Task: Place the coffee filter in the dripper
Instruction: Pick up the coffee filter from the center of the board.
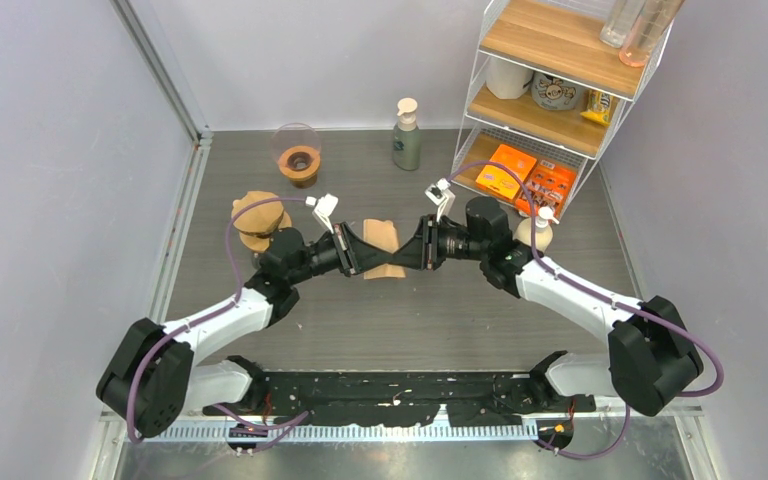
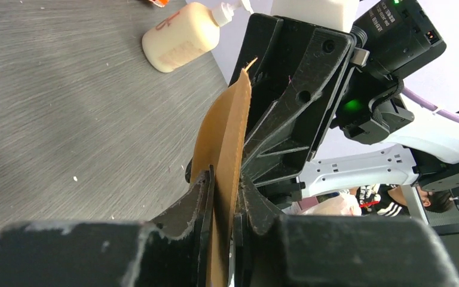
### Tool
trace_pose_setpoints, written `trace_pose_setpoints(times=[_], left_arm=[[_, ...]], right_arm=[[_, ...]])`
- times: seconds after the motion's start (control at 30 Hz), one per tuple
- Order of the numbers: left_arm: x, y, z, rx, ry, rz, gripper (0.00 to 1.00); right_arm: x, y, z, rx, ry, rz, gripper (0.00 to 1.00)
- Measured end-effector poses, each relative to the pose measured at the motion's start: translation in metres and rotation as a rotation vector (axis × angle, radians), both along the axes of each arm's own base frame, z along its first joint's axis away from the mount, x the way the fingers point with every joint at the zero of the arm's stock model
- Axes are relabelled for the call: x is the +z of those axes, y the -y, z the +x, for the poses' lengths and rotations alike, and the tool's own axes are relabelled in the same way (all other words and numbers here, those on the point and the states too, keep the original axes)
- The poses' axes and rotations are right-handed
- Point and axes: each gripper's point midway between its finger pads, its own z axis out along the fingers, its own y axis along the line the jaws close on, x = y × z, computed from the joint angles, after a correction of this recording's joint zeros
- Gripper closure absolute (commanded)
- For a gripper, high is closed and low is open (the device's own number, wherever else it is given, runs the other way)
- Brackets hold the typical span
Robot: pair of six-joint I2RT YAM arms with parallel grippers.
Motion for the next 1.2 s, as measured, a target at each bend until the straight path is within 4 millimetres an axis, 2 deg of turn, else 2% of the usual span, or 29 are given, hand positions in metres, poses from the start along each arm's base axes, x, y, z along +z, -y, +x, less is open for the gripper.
trace_pose_setpoints(times=[0.13, 0.23, 0.57, 0.8, 0.9, 1.0, 1.1, 1.2], left_arm=[[0.000, 0.000, -0.001, -0.002, 0.011, 0.008, 0.95], [0.004, -0.001, -0.003, -0.006, 0.025, 0.003, 1.00], [0.011, 0.001, -0.013, -0.046, 0.053, -0.008, 1.00], [0.004, -0.003, -0.010, -0.026, 0.066, 0.016, 1.00], [0.001, -0.003, -0.012, -0.042, 0.090, 0.034, 1.00], [-0.006, -0.002, -0.018, -0.093, 0.118, 0.083, 1.00], [-0.003, 0.000, -0.022, -0.158, 0.188, 0.138, 1.00], [0.002, -0.001, -0.025, -0.209, 0.297, 0.195, 1.00]], right_arm=[[-0.002, 0.002, 0.000, -0.015, -0.007, -0.012, 0.59], [0.000, 0.005, 0.000, -0.027, 0.002, -0.022, 0.56], [0.004, 0.018, -0.008, -0.015, 0.085, -0.070, 0.40], [0.015, 0.030, -0.029, 0.055, 0.183, -0.092, 0.34], [0.019, 0.034, -0.033, 0.068, 0.218, -0.097, 0.27], [0.021, 0.040, -0.031, 0.053, 0.232, -0.105, 0.19], [0.024, 0.051, -0.024, 0.004, 0.243, -0.115, 0.04], [0.035, 0.064, -0.013, -0.082, 0.281, -0.120, 0.04]])
